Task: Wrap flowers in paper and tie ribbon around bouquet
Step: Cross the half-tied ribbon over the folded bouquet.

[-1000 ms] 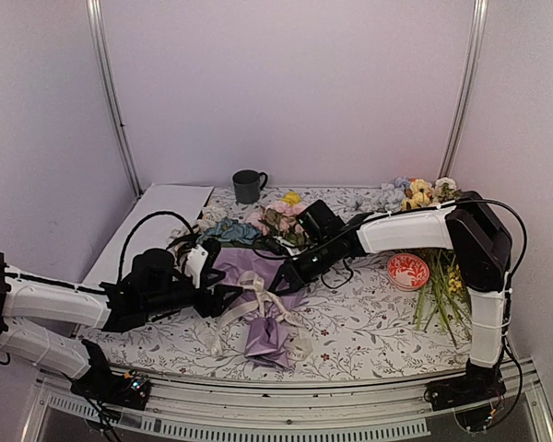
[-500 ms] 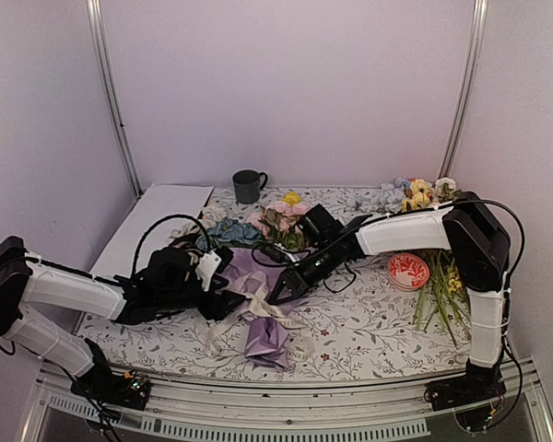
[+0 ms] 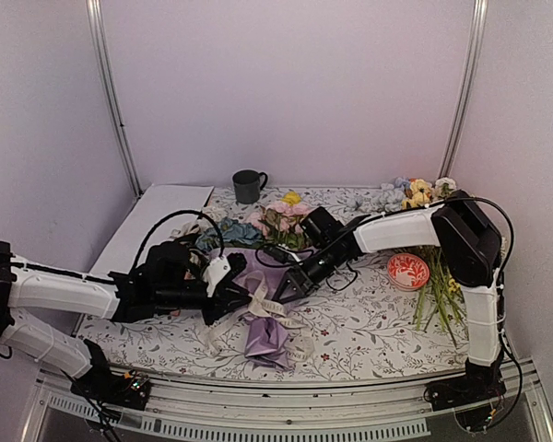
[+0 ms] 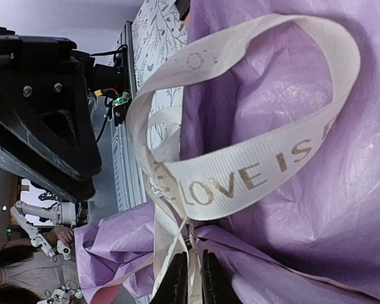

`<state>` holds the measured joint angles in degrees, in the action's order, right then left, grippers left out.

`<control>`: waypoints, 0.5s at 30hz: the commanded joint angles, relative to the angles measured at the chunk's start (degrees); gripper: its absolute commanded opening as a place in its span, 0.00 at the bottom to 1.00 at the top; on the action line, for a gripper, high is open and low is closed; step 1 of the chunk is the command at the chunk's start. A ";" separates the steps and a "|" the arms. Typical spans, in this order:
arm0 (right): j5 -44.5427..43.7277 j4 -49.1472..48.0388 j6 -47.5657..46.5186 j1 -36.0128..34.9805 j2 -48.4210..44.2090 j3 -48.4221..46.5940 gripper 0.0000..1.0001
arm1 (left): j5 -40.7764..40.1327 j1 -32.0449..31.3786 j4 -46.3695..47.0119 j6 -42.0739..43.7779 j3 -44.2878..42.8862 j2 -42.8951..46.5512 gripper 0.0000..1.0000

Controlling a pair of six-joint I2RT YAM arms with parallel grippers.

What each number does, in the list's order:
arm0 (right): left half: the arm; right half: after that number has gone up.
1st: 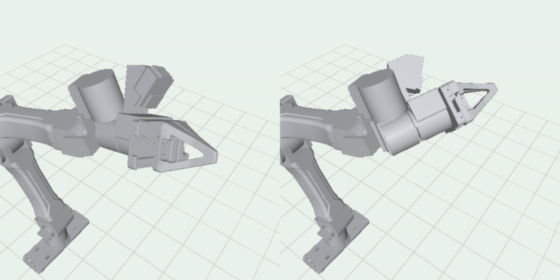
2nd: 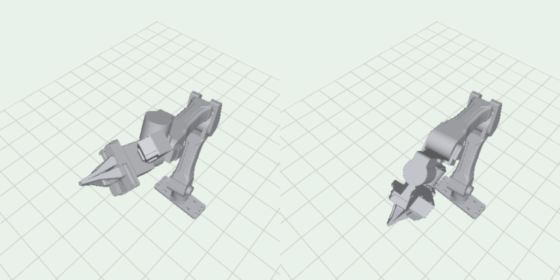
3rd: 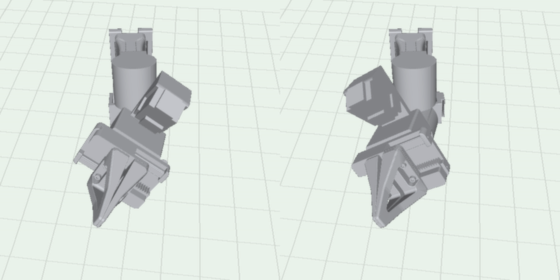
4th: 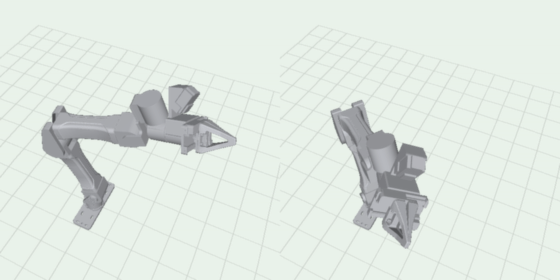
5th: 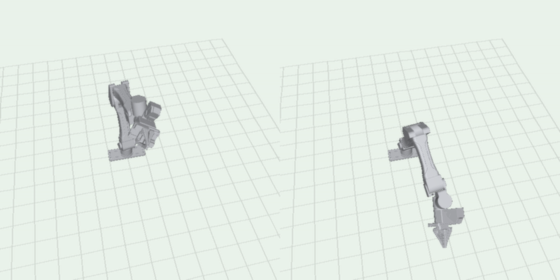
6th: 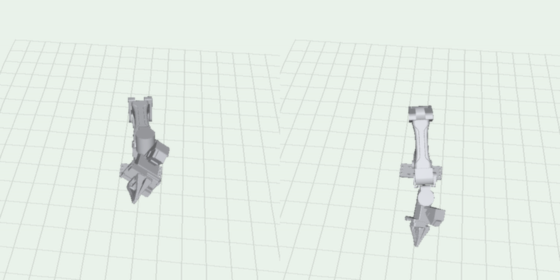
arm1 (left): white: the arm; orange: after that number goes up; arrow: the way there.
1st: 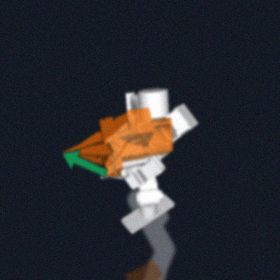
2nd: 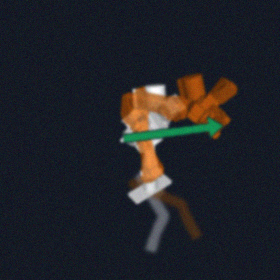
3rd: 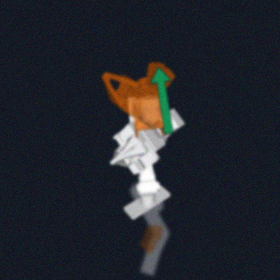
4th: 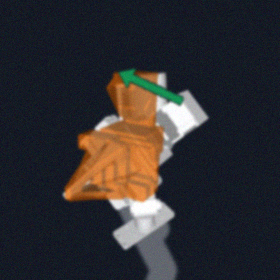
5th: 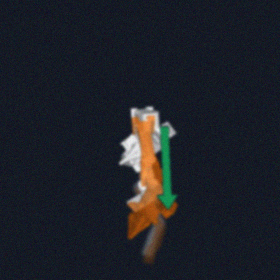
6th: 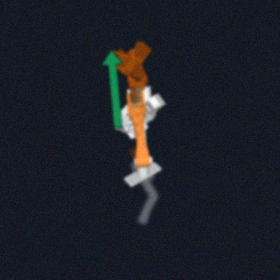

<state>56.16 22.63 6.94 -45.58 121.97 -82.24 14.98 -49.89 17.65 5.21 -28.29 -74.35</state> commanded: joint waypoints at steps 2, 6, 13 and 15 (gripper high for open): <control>5.90 0.15 -2.92 -0.05 3.55 -1.00 0.11 | 2.72 -3.76 -3.23 3.43 -1.86 -3.56 0.15; 7.38 -0.13 -3.64 -0.46 4.15 -1.53 0.11 | 2.62 -5.43 -2.72 2.95 -1.25 -4.82 0.15; 11.09 -3.28 -2.92 -1.36 5.31 -2.11 0.11 | -5.32 -6.10 1.67 1.37 -0.53 -8.62 0.11; 11.73 -4.40 -2.02 -1.54 5.26 -1.80 0.11 | -6.61 -6.05 2.74 1.14 -0.54 -9.81 0.11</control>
<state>64.45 21.19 4.56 -46.54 125.99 -83.46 12.86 -55.31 16.84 7.05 -29.19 -82.06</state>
